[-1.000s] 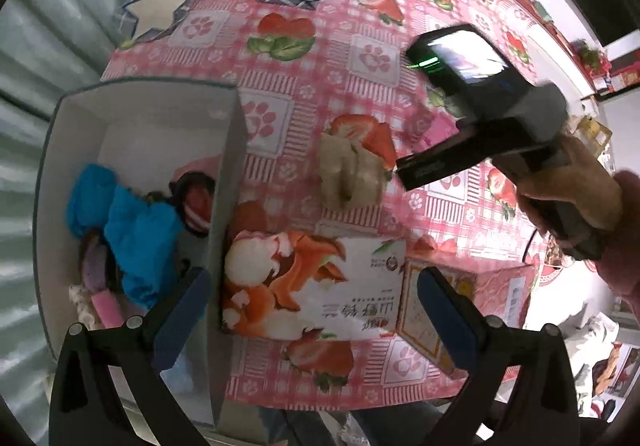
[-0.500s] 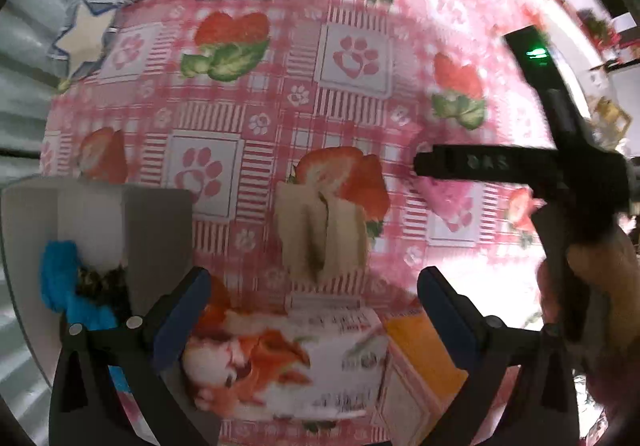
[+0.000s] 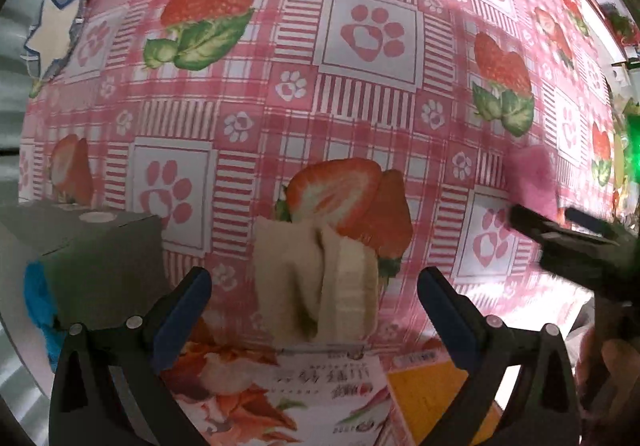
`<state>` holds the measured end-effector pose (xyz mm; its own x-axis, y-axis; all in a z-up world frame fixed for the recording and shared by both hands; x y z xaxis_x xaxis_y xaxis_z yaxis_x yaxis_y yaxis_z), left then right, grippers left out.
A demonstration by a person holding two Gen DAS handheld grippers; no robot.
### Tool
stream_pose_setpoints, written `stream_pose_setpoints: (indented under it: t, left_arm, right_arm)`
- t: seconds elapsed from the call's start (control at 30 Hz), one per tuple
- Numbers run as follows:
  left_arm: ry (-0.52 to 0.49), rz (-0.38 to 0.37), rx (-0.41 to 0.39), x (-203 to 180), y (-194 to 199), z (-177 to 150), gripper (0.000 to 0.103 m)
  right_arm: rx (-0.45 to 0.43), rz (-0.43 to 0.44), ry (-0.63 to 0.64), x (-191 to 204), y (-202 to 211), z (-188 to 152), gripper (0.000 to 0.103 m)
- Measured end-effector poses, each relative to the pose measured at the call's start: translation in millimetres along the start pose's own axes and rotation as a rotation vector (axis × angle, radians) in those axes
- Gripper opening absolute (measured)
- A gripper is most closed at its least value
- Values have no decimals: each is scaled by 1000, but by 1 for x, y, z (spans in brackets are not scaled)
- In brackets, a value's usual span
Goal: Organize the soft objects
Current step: 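Grasp the beige knit item with left gripper while right grasps another pink sponge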
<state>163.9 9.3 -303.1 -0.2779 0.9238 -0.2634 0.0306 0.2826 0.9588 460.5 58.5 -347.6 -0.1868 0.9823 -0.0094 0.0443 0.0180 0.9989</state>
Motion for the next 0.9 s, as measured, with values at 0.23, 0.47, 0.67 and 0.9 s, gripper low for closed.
stream_pose_setpoints:
  t: [0.23, 0.47, 0.67, 0.9]
  left_arm:
    - [31, 18, 56, 5, -23, 1, 103]
    - [55, 17, 107, 10, -51, 4, 103]
    - [34, 39, 118, 1, -57, 7, 103]
    - [1, 47, 169, -2, -61, 13, 99]
  right_arm:
    - [-74, -22, 50, 11, 7, 6, 103]
    - [-136, -71, 188, 59, -1, 20, 103]
    - [-136, -71, 199, 55, 12, 24, 103]
    - [-150, -80, 231, 48, 33, 31, 74]
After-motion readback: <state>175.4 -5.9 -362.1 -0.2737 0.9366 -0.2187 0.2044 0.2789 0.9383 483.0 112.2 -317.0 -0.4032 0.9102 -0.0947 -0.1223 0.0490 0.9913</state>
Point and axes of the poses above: each gripper's, at about its wrist camera, not at the fingertips, and y roughly against the way its jaws point, x to its left, z to its top, the point moved 8 cm from there along -y, roughly the way its jaws point, and after that the axes turned 13 degrees about -z, right-handed, at the moved point
